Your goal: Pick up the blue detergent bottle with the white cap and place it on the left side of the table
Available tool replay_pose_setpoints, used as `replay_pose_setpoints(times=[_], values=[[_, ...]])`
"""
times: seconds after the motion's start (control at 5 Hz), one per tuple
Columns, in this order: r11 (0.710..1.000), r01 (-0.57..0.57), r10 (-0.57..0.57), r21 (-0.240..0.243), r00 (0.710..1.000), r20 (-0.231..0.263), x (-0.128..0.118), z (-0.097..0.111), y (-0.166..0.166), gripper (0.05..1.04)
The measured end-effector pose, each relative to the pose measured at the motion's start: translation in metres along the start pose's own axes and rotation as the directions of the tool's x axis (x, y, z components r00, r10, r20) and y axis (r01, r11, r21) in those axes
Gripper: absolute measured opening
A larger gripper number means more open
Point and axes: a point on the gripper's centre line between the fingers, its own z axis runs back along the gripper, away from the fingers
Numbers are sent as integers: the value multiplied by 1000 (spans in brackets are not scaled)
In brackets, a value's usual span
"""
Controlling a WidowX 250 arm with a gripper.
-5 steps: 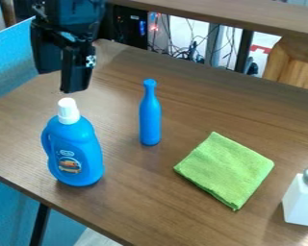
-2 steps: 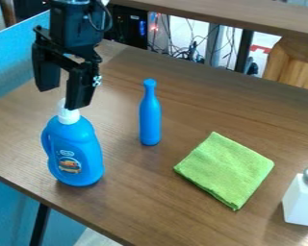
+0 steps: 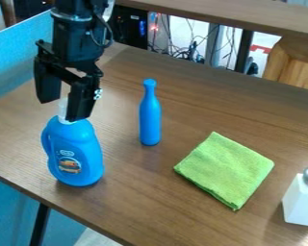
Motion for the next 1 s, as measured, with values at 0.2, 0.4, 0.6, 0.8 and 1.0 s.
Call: replay_pose_setpoints(times=[0.2, 0.4, 0.6, 0.8, 1.0], values=[[1000, -11, 11, 9, 1000, -5, -1, -3, 1, 945], [1000, -14, 14, 22, 1000, -6, 0, -5, -4, 664], [997, -42, 44, 71, 999, -22, -1, -6, -6, 460], [995, -50, 53, 84, 998, -35, -3, -5, -7, 455], [997, -32, 33, 76, 999, -12, 3, 24, -2, 451]])
